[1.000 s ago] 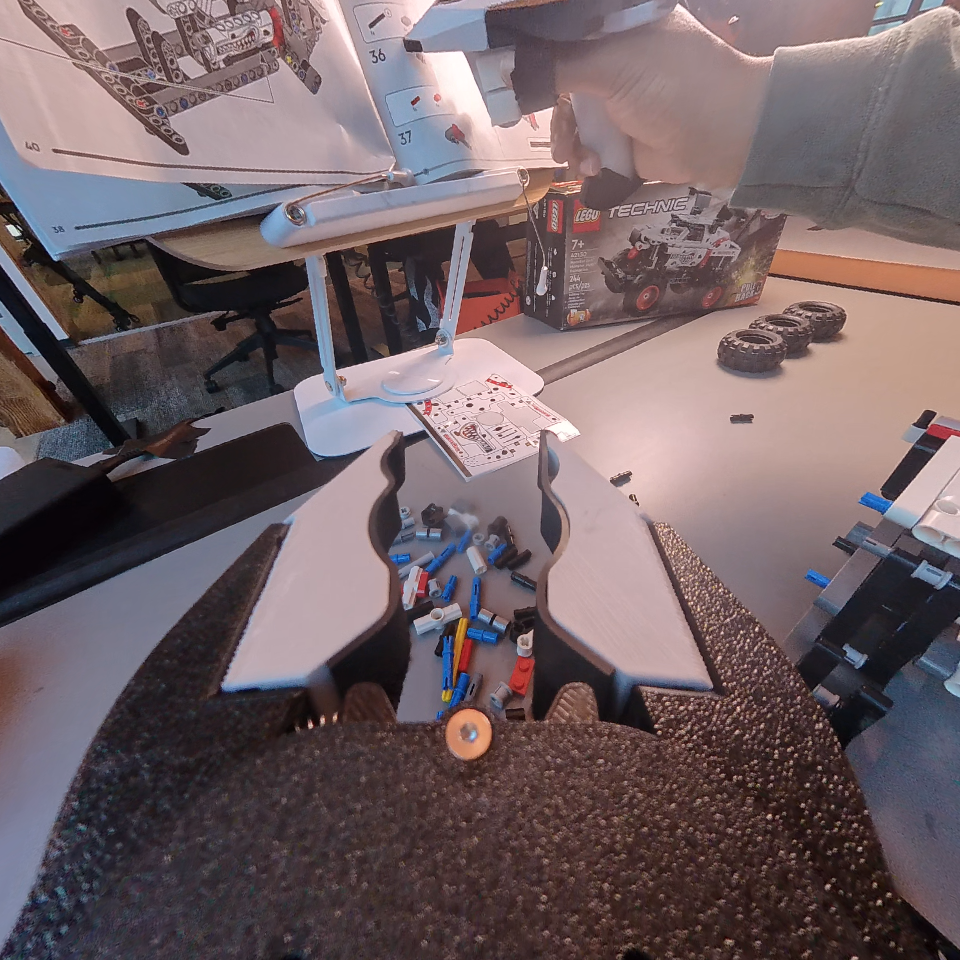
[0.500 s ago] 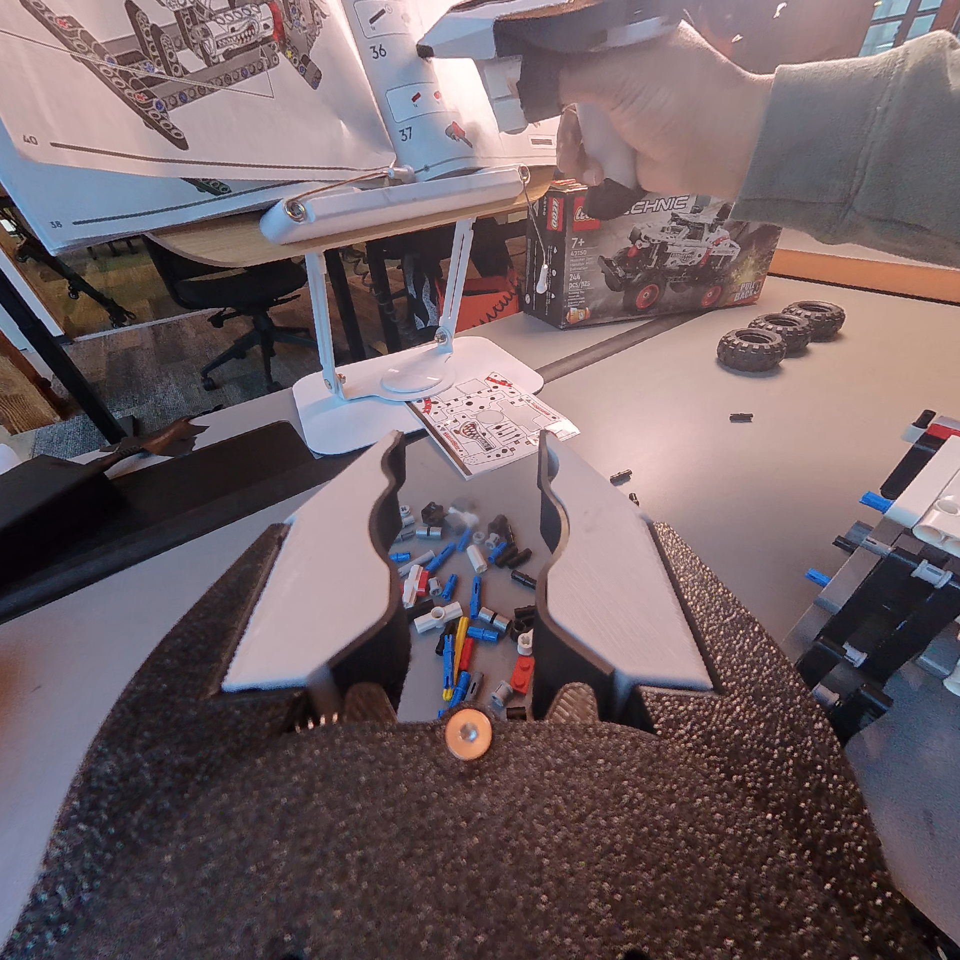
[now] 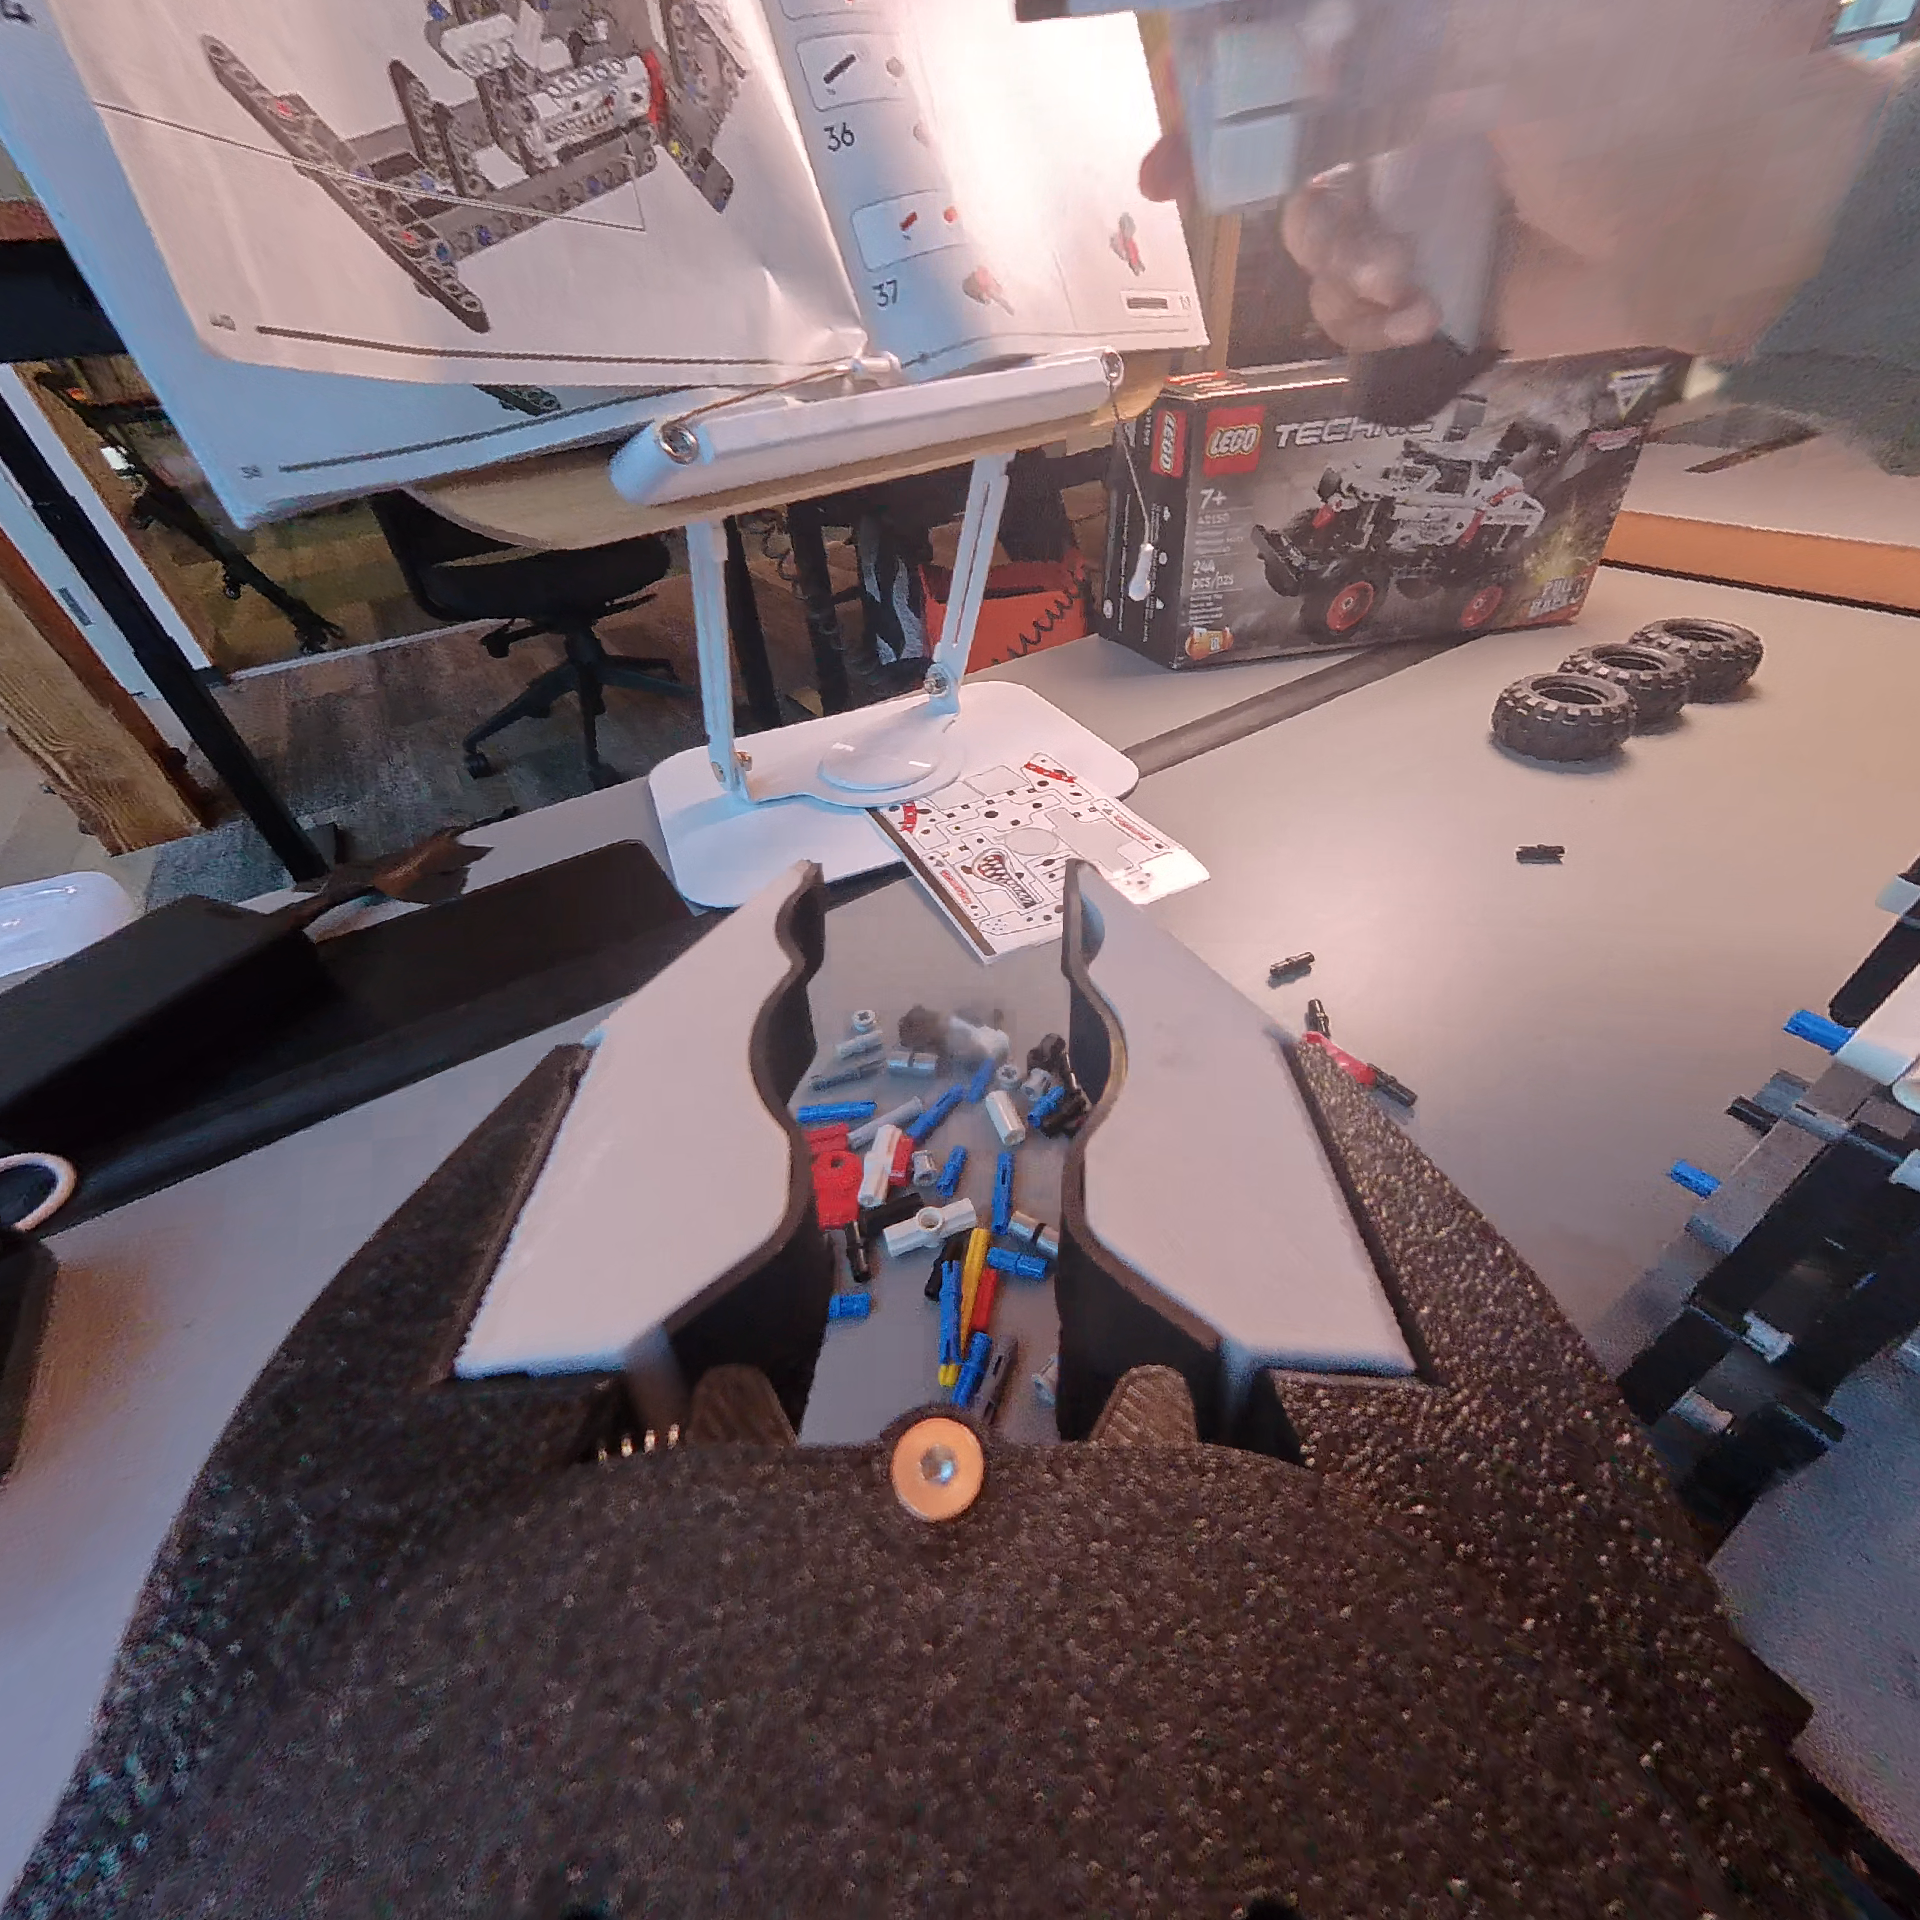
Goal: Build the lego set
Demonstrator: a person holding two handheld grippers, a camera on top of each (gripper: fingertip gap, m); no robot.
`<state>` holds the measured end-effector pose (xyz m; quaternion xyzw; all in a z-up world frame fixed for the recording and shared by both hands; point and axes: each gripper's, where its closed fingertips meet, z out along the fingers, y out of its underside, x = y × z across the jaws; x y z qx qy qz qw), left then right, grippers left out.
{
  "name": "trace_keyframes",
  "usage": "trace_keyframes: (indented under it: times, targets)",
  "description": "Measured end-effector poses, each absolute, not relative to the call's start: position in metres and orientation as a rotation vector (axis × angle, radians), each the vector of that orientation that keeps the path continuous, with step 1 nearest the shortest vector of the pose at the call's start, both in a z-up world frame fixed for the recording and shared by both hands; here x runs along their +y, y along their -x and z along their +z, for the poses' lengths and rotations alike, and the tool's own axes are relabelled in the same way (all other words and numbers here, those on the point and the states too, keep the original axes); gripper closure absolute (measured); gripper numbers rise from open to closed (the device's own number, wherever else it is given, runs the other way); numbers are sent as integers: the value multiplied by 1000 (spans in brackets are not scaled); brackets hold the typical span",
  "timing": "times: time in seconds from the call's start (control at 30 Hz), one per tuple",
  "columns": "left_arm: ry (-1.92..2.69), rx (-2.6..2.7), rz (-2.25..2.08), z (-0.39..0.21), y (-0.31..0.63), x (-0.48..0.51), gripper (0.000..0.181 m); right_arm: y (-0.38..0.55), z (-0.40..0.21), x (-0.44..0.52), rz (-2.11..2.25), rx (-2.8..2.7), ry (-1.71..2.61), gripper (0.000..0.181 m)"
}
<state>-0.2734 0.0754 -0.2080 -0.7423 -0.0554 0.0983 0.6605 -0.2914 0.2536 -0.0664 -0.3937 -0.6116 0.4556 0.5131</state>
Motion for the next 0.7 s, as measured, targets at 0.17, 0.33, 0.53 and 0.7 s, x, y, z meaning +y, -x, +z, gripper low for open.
trace_keyframes:
  times: [0.17, 0.33, 0.53, 0.7]
  targets:
    - [1682, -205, 277, -204, 295, 65, 139, 178, -130, 123, 1235, -2223, 814, 128]
    - [1735, -212, 257, -213, 300, 64, 139, 77, -219, 77, 778, -2791, 726, 99]
    - [1824, -4, 155, -228, 261, 76, 147, 68, -254, 88, 505, -2788, 687, 130]
    - [1981, 300, -91, -261, 200, 79, 154, 26, -255, 114, 374, -2952, 637, 135]
